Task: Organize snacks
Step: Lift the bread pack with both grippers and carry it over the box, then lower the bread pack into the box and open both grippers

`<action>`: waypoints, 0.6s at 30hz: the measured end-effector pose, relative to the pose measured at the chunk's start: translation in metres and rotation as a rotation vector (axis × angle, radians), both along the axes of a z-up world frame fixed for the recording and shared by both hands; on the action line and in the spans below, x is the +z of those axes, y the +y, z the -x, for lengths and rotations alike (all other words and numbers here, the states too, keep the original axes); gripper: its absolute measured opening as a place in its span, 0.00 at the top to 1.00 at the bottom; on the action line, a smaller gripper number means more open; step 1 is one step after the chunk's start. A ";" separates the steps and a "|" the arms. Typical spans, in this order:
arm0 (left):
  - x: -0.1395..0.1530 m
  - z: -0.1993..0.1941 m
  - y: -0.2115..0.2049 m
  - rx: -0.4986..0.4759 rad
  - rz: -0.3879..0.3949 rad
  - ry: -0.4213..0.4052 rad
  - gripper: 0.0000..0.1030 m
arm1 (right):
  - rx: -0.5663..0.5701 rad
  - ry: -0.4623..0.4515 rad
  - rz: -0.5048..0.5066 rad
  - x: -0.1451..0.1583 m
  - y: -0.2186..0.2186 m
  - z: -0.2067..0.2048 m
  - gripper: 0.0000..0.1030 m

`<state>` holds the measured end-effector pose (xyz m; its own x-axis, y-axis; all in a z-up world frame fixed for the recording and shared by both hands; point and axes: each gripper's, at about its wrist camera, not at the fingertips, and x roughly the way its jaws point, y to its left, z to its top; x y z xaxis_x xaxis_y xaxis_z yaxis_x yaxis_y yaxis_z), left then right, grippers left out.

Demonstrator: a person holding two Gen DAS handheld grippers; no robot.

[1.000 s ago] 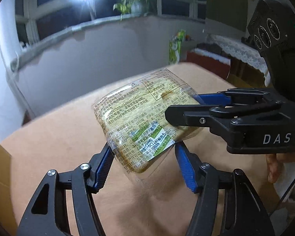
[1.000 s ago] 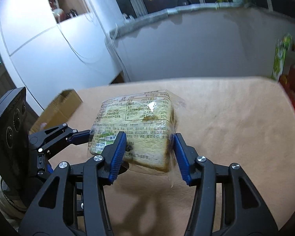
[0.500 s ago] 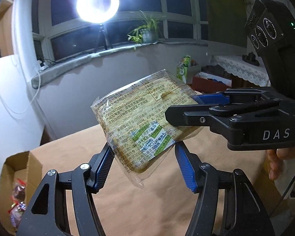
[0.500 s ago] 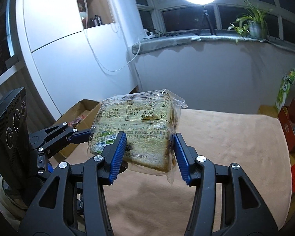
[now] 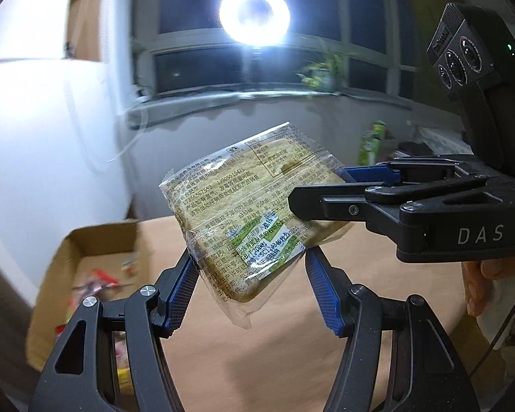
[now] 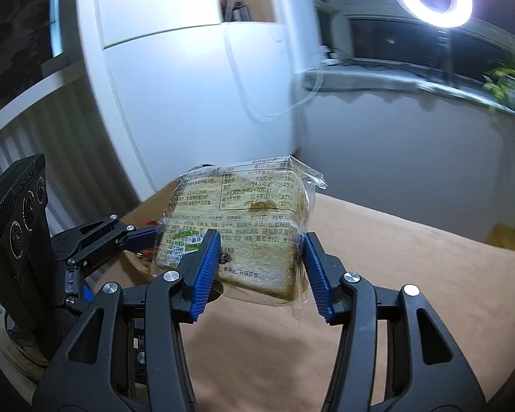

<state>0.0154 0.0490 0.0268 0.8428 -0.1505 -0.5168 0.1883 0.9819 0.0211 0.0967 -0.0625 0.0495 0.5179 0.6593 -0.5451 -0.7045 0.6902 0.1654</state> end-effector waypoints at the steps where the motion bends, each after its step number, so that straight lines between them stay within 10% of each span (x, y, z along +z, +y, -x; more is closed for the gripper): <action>1: -0.001 0.002 0.009 0.018 0.003 0.001 0.39 | 0.029 0.004 -0.001 -0.001 0.017 -0.001 0.50; 18: -0.010 0.017 0.139 0.308 0.017 0.020 0.37 | 0.286 0.027 -0.004 -0.021 0.170 -0.022 0.47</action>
<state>-0.0014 0.1875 0.0165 0.8396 0.1019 -0.5335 -0.1181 0.9930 0.0039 0.1188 0.1073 0.0289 0.2960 0.7788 -0.5530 -0.8656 0.4635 0.1894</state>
